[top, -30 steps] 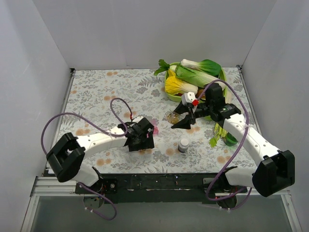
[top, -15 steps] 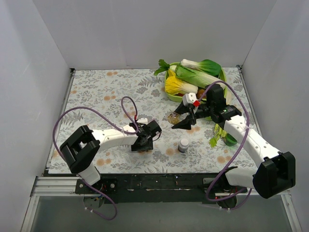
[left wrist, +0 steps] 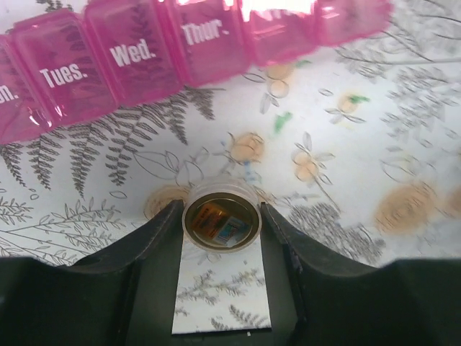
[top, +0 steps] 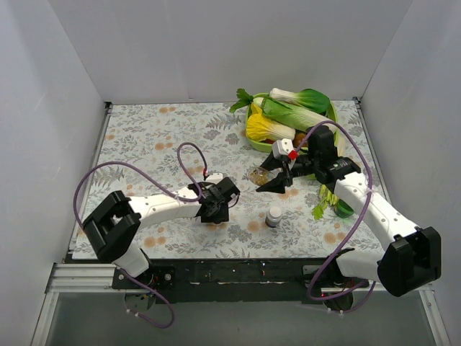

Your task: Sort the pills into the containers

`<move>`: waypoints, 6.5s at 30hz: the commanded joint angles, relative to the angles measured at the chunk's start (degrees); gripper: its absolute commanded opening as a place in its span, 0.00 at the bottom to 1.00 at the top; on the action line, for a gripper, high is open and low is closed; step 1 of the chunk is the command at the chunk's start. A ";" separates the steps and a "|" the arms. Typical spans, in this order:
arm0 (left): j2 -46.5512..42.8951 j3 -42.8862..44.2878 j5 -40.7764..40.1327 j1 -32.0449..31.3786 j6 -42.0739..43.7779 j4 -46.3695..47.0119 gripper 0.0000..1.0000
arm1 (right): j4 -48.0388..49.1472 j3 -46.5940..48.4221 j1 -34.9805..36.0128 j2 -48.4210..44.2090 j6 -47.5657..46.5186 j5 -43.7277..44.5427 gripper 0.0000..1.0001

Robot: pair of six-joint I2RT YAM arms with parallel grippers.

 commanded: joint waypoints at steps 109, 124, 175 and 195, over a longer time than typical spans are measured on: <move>-22.89 -4.76 43.53 9.59 -0.32 39.03 0.20 | -19.74 7.08 12.97 0.67 -3.22 25.30 0.01; -19.11 0.77 54.58 10.12 11.54 30.69 0.17 | -20.61 7.08 12.44 1.46 -2.52 18.89 0.01; -37.21 -2.20 35.90 17.58 5.59 20.39 0.98 | -14.47 1.45 9.28 -0.12 1.88 14.46 0.01; -25.70 -0.45 37.64 16.09 -17.98 27.95 0.77 | -10.59 0.57 9.98 -2.67 1.00 28.73 0.01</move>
